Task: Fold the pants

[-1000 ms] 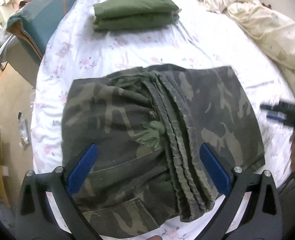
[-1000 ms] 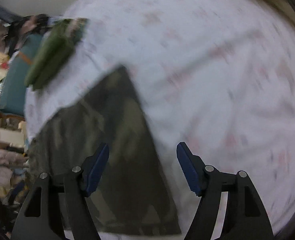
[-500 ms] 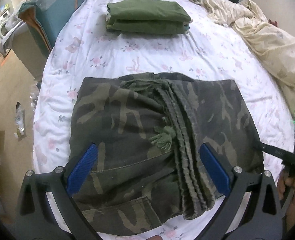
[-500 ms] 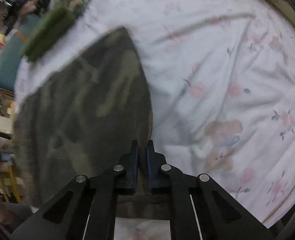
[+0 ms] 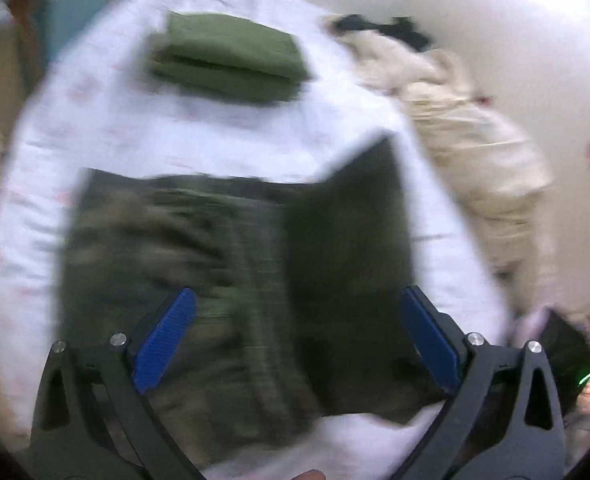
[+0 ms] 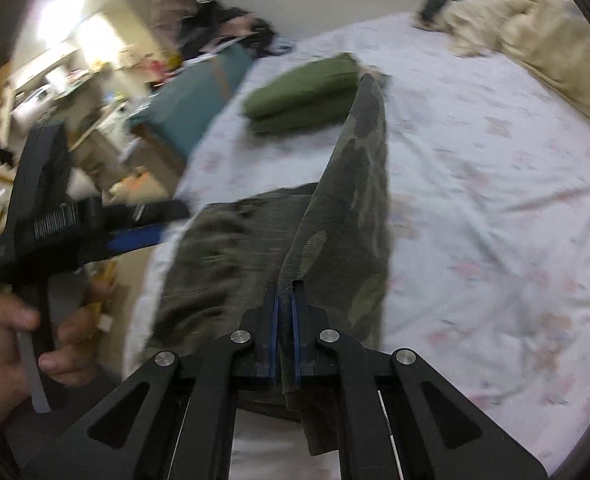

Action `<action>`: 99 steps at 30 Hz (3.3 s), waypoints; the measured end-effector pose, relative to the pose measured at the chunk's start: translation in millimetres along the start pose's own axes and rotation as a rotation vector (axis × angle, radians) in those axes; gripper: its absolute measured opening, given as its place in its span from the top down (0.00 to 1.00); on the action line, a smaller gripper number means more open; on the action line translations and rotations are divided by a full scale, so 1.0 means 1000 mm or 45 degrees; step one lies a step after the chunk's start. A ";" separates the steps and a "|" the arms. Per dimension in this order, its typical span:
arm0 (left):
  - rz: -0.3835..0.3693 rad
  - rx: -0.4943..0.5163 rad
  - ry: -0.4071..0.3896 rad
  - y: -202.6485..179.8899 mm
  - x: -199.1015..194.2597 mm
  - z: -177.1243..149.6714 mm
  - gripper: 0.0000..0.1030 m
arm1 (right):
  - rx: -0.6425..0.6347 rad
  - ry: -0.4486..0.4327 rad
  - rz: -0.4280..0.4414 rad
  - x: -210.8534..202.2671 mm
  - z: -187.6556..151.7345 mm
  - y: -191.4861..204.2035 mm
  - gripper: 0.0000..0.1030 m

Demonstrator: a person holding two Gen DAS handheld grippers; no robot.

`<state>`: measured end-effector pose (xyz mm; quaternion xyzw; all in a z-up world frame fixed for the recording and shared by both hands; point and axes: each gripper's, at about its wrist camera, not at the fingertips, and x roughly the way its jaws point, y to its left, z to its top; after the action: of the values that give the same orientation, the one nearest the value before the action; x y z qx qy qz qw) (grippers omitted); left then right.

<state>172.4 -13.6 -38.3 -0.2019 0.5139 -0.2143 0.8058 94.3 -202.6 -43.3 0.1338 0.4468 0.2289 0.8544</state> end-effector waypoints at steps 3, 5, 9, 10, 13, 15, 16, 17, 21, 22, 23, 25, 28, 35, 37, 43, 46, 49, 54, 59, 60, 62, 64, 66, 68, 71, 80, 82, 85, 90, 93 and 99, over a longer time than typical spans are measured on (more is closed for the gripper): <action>-0.027 0.046 0.015 -0.011 0.009 0.005 0.05 | -0.112 0.009 0.039 0.009 -0.004 0.027 0.95; -0.049 0.068 0.053 -0.014 0.018 0.006 0.18 | -0.139 0.025 0.070 0.015 -0.011 0.037 0.95; 0.088 0.158 0.138 -0.013 0.030 0.003 0.93 | -0.181 0.062 0.101 0.025 -0.023 0.050 0.94; 0.086 0.133 0.130 -0.008 0.026 0.004 0.93 | -0.169 0.078 0.127 0.026 -0.023 0.050 0.91; 0.113 0.142 0.095 -0.002 0.013 0.007 0.94 | -0.133 0.100 0.227 0.024 -0.020 0.048 0.87; 0.094 0.114 0.069 0.005 0.001 0.010 0.94 | -0.148 0.118 0.298 0.017 -0.017 0.048 0.86; 0.088 0.103 0.050 0.008 -0.007 0.012 0.94 | -0.158 0.109 0.318 0.012 -0.015 0.046 0.86; 0.083 0.094 0.033 0.011 -0.015 0.013 0.94 | -0.164 0.094 0.315 0.007 -0.014 0.044 0.86; 0.055 0.127 -0.009 0.019 -0.051 0.025 0.94 | -0.079 0.056 0.188 0.005 -0.002 0.020 0.86; 0.057 0.138 -0.003 0.023 -0.059 0.027 0.94 | -0.076 0.075 0.137 0.012 0.002 0.017 0.86; 0.067 0.142 0.001 0.029 -0.066 0.028 0.94 | -0.093 0.095 0.110 0.019 0.006 0.019 0.86; 0.101 0.120 0.009 0.047 -0.075 0.032 0.94 | -0.196 0.138 0.067 0.040 0.008 0.032 0.86; 0.160 0.051 0.057 0.084 -0.079 0.035 0.94 | -0.302 0.170 0.043 0.069 0.008 0.054 0.86; 0.505 -0.116 0.262 0.170 -0.021 0.034 0.83 | -0.331 0.377 0.151 0.146 -0.012 0.084 0.86; 0.614 -0.110 0.184 0.171 -0.027 0.038 0.83 | -0.264 0.422 0.198 0.163 -0.022 0.088 0.89; 0.649 -0.234 -0.055 0.175 -0.050 0.056 0.16 | -0.252 0.408 0.136 0.170 -0.028 0.097 0.89; 0.569 -0.274 0.060 0.191 -0.019 0.065 0.17 | -0.250 0.420 0.159 0.166 -0.032 0.091 0.93; 0.361 -0.375 0.234 0.205 0.015 0.064 0.48 | -0.206 0.439 0.176 0.168 -0.026 0.083 0.94; 0.269 -0.192 0.055 0.169 -0.003 0.080 0.95 | -0.179 0.411 0.211 0.169 -0.027 0.077 0.94; 0.427 0.055 -0.071 0.135 -0.012 0.081 0.95 | -0.092 0.412 0.290 0.168 -0.025 0.067 0.94; 0.493 0.052 -0.036 0.139 -0.002 0.082 0.94 | -0.085 0.430 0.301 0.173 -0.025 0.068 0.94; 0.601 -0.015 0.048 0.154 0.017 0.080 0.89 | -0.125 0.457 0.282 0.182 -0.027 0.077 0.94; 0.724 -0.016 0.012 0.155 0.015 0.079 0.83 | -0.181 0.467 0.229 0.190 -0.031 0.089 0.94; 0.829 0.018 -0.109 0.150 0.000 0.079 0.78 | -0.214 0.458 0.176 0.192 -0.033 0.100 0.93; 0.781 -0.001 -0.156 0.147 -0.010 0.080 0.65 | -0.216 0.459 0.168 0.191 -0.035 0.102 0.93; 0.606 -0.029 -0.135 0.145 -0.010 0.076 0.62 | -0.188 0.458 0.177 0.190 -0.036 0.099 0.93; 0.706 0.208 0.269 0.142 0.067 0.048 0.72 | -0.053 0.561 0.452 0.177 -0.026 0.082 0.87; 0.712 0.178 0.272 0.147 0.065 0.051 0.72 | -0.016 0.439 0.416 0.150 -0.021 0.066 0.86; 0.721 0.193 0.273 0.148 0.066 0.052 0.72 | 0.300 0.288 0.349 0.118 -0.023 0.000 0.41; 0.742 0.200 0.271 0.143 0.067 0.051 0.72 | 0.663 0.317 0.320 0.133 -0.053 -0.061 0.22; 0.744 0.201 0.270 0.143 0.067 0.050 0.72 | 0.850 0.415 0.477 0.165 -0.077 -0.068 0.13; 0.735 0.187 0.271 0.144 0.065 0.050 0.72 | 0.720 0.409 0.406 0.176 -0.089 -0.024 0.41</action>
<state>262.7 75.1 -145.4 0.0345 0.6147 -0.0332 0.7873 114.4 -131.1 -228.0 0.3951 0.5945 0.2449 0.6561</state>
